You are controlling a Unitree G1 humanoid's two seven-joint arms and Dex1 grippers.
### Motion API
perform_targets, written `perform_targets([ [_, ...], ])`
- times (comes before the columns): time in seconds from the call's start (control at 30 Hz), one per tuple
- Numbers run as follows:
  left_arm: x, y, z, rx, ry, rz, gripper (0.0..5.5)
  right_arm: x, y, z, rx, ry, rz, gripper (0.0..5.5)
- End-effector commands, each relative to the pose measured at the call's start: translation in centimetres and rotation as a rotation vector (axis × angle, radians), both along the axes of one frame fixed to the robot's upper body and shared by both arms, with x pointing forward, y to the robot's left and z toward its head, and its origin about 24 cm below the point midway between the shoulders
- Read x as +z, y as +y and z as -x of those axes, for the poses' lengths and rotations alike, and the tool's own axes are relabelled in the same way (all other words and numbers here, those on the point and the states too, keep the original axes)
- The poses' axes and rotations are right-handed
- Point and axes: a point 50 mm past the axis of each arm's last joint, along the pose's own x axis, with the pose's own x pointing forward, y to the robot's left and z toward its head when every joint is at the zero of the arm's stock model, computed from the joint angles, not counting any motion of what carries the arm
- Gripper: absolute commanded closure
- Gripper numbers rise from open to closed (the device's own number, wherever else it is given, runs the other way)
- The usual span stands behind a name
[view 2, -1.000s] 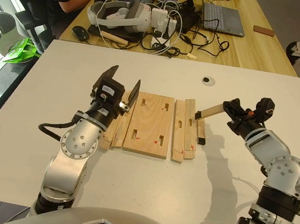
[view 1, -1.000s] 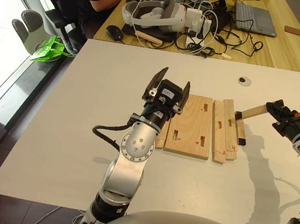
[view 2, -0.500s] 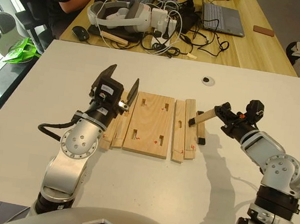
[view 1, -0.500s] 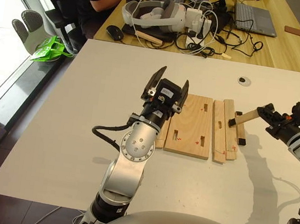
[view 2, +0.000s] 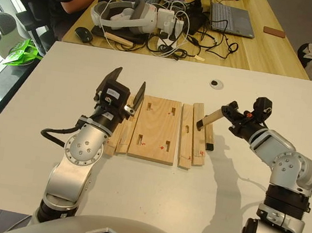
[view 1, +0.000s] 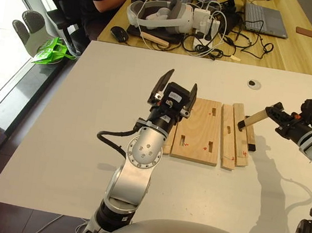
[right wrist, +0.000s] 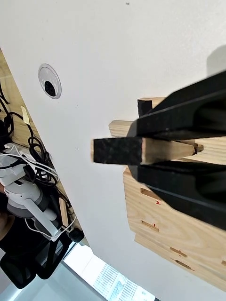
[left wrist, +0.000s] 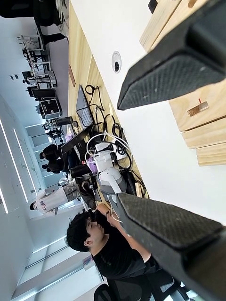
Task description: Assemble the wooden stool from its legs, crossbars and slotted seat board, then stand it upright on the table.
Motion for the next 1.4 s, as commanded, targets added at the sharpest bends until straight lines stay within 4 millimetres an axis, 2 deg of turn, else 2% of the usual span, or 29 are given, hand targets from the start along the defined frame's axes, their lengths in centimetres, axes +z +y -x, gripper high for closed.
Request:
perform_targets([
  [0.03, 0.1, -0.3, 0.0, 0.014, 0.007, 0.019, 2.25, 0.3, -0.2, -0.3, 0.031, 0.021, 0.055, 5.11],
  [0.23, 0.0, -0.3, 0.1, 0.037, 0.003, 0.025, 2.25, 1.0, -0.4, -0.9, 0.022, 0.01, 0.183, 5.11],
  [0.4, 0.1, -0.4, -0.1, 0.041, -0.002, 0.027, 2.25, 1.5, 0.4, -1.3, -0.057, 0.015, 0.264, 5.11],
  [0.57, 0.3, 0.0, -0.5, 0.04, -0.01, 0.019, 2.25, 1.0, 1.2, -1.1, -0.081, 0.026, 0.361, 5.11],
  [0.8, 1.3, 1.9, -1.0, -0.003, -0.019, -0.027, 2.25, -0.6, 1.5, 1.0, -0.093, 0.074, 0.462, 5.11],
  [0.9, 1.5, 1.9, -1.1, -0.027, -0.012, -0.04, 2.25, -0.9, 1.3, 1.5, -0.105, 0.095, 0.493, 5.11],
  [1.17, 1.8, 2.1, -1.1, -0.067, 0.0, -0.057, 2.25, -2.8, -1.0, 5.0, -0.188, 0.123, 0.549, 5.11],
  [1.27, 1.8, 2.2, -1.2, -0.068, 0.0, -0.063, 2.25, -3.1, -1.3, 5.2, -0.198, 0.118, 0.558, 5.11],
  [1.4, 1.9, 2.1, -1.3, -0.064, -0.003, -0.063, 2.25, -2.5, -1.1, 4.2, -0.163, 0.063, 0.57, 5.11],
])
